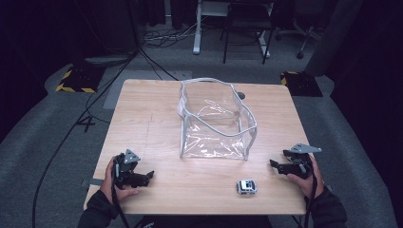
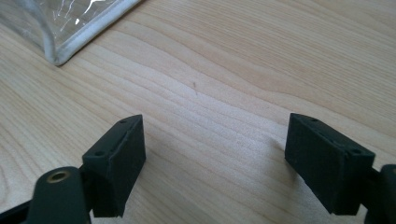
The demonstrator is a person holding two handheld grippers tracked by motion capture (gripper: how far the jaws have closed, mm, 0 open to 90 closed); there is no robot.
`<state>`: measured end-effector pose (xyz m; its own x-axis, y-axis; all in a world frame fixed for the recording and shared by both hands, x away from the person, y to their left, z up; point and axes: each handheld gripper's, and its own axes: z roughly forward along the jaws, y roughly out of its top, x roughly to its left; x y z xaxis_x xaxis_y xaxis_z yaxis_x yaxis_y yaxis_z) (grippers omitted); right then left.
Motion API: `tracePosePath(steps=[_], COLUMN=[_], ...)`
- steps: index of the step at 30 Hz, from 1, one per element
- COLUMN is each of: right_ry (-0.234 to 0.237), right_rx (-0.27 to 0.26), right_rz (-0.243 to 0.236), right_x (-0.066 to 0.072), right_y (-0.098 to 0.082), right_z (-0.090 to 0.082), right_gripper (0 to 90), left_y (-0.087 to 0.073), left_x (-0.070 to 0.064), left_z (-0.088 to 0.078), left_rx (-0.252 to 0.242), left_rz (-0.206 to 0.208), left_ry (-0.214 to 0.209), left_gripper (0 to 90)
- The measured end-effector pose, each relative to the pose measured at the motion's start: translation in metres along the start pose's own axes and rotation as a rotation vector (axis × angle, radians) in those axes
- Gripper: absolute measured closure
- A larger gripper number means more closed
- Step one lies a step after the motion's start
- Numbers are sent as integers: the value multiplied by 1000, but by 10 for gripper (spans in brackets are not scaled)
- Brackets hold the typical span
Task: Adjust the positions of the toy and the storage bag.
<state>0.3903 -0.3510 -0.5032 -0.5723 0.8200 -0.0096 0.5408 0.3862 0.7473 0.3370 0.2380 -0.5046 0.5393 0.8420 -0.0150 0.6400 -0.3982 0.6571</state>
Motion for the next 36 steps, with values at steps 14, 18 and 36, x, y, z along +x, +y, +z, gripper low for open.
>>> tracePosePath(steps=[14, 18, 36], right_ry=[3, 5, 9], right_rx=[-1, -1, -1], right_rz=[-10, -4, -6], right_x=[0, 0, 0], right_y=[0, 0, 0], right_z=[1, 0, 0], right_gripper=[204, 204, 203], left_y=[31, 47, 84], left_x=[-47, -67, -71], left_z=[26, 40, 69], left_rx=[12, -1, -78], left_rz=[128, 185, 155], left_ry=[-116, -171, -111], left_gripper=[3, 30, 538])
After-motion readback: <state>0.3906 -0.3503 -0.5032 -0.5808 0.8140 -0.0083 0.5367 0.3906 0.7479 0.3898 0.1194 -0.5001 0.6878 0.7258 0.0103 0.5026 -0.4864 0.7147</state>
